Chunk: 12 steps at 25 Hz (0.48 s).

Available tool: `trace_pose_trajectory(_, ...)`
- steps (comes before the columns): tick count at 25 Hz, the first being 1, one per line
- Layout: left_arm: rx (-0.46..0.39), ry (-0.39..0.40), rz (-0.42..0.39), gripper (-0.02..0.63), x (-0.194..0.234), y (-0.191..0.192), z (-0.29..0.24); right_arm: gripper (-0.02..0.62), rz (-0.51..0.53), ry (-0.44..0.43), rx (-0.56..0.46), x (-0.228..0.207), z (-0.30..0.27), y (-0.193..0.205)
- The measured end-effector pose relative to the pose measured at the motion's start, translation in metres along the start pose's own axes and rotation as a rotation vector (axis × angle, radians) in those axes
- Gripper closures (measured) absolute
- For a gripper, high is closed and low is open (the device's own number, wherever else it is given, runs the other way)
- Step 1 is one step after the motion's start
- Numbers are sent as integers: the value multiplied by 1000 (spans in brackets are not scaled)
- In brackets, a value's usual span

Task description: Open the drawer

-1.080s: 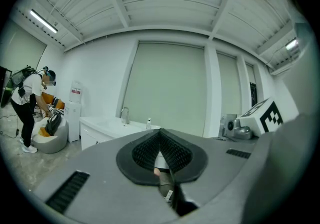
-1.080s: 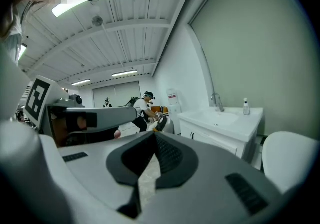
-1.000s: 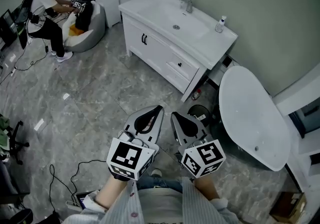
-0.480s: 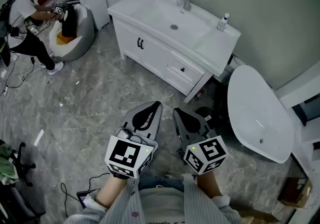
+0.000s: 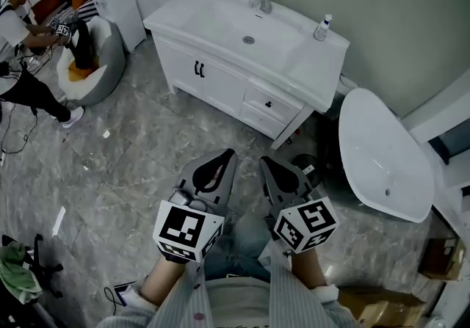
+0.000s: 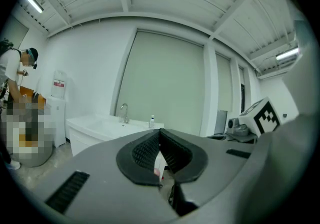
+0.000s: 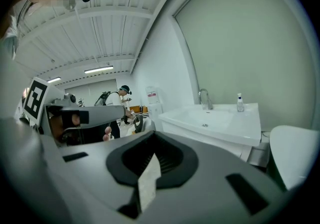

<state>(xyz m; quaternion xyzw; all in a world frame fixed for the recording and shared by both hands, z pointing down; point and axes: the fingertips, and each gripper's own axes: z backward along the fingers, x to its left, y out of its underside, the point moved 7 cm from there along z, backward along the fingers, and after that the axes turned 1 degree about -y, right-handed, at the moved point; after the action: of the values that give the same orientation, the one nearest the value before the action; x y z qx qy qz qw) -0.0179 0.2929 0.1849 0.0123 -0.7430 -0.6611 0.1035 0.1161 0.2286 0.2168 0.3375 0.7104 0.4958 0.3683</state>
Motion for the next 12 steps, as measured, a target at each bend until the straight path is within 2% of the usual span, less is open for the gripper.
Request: trace_pose_trajectory(12, 31, 9, 9, 589, 41, 8, -40, 586, -38, 35, 33, -32, -47, 4)
